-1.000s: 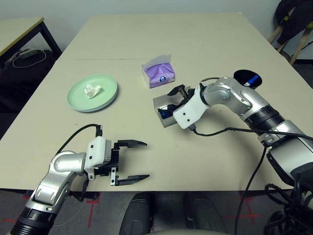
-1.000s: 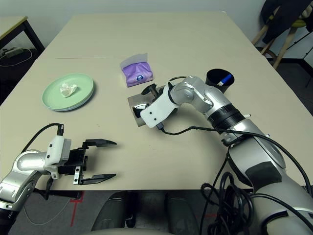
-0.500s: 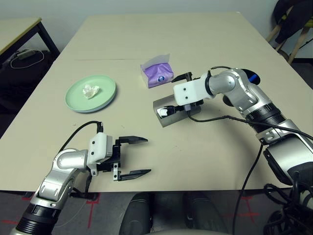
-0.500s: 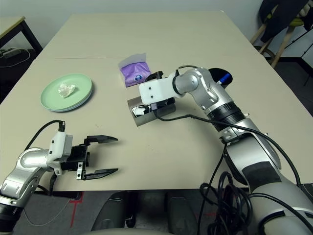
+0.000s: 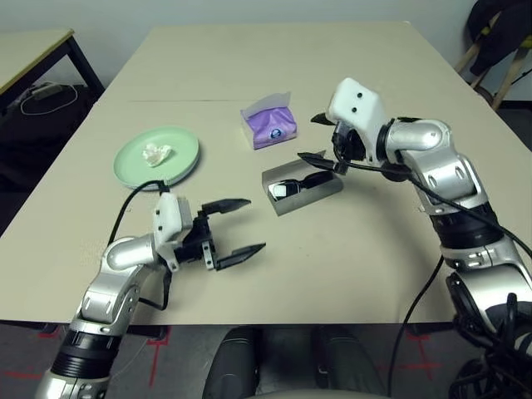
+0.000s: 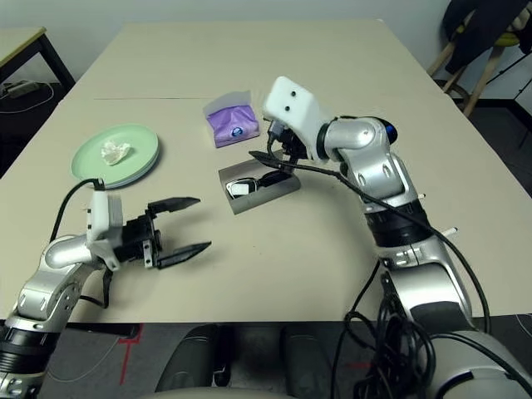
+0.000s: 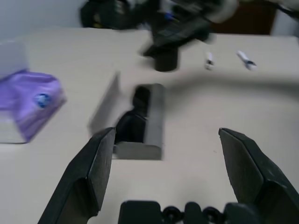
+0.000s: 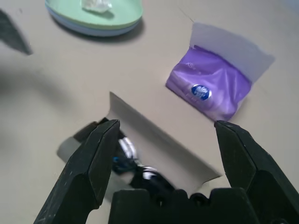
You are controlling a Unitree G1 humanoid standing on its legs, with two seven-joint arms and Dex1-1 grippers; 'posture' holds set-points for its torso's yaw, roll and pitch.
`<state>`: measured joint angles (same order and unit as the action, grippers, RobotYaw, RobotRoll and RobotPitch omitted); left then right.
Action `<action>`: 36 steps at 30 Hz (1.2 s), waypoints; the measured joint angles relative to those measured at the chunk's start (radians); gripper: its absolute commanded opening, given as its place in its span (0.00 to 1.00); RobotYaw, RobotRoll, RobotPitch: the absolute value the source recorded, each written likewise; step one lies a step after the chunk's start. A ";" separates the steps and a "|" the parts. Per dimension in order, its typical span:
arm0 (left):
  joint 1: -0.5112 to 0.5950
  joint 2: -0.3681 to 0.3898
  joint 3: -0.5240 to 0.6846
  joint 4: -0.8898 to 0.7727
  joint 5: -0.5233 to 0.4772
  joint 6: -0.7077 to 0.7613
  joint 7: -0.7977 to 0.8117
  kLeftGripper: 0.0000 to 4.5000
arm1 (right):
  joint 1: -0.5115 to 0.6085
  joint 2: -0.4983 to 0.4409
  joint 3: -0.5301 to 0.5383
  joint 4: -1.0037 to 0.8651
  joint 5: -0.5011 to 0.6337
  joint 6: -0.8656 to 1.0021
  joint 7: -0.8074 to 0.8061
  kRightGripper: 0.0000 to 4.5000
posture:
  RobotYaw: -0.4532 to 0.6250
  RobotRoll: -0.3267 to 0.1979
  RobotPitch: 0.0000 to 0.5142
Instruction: Organize and tidy the items on the table.
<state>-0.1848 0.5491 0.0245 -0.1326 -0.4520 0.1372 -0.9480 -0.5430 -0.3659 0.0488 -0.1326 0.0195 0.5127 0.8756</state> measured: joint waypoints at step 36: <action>-0.285 -0.181 0.139 0.072 0.011 0.397 0.559 0.86 | 0.541 0.024 -0.181 0.098 0.312 -0.606 -0.107 1.00 | 0.45 0.62 0.09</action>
<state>-0.4701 0.3681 0.1640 -0.0603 -0.4414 0.5342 -0.3894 -0.0017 -0.3419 -0.1324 -0.0341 0.3320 -0.0932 0.7689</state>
